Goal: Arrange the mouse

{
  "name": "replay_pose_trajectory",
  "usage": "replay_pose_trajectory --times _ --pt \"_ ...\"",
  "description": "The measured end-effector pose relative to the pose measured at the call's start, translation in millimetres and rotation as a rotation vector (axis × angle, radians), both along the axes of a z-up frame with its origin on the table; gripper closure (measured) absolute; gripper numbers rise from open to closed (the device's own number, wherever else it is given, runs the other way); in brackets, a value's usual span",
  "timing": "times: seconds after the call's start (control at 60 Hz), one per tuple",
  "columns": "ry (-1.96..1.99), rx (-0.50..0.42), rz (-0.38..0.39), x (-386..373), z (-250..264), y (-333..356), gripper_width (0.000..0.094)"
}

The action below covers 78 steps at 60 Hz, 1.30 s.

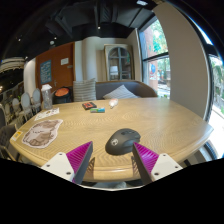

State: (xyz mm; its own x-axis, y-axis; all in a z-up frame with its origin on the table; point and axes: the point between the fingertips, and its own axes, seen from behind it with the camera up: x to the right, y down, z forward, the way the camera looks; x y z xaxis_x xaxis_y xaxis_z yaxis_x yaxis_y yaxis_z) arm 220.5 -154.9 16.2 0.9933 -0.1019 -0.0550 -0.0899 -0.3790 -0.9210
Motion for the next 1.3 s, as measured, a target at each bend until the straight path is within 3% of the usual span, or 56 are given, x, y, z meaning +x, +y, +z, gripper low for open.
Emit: replay_pose_trajectory --times 0.083,0.333,0.383,0.433,0.583,0.7,0.817,0.983,1.15,1.3 --pt "0.015 -0.071 -0.017 19 -14 24 0.0112" --pt "-0.041 -0.153 -0.03 19 -24 86 0.0136" --pt "-0.073 -0.173 -0.037 20 -28 98 0.0229" --pt "-0.119 -0.194 -0.074 28 -31 101 0.0436" --pt "-0.147 -0.151 -0.13 29 -23 105 0.0577" --pt "-0.047 -0.12 -0.103 6 -14 108 0.0593" --pt "-0.053 -0.024 -0.092 -44 48 112 0.0592" --pt "-0.078 0.054 0.062 -196 103 141 0.0577" --pt "-0.07 -0.076 0.146 -300 40 168 0.0573" --pt "-0.144 -0.177 0.154 -319 -15 172 0.0561"
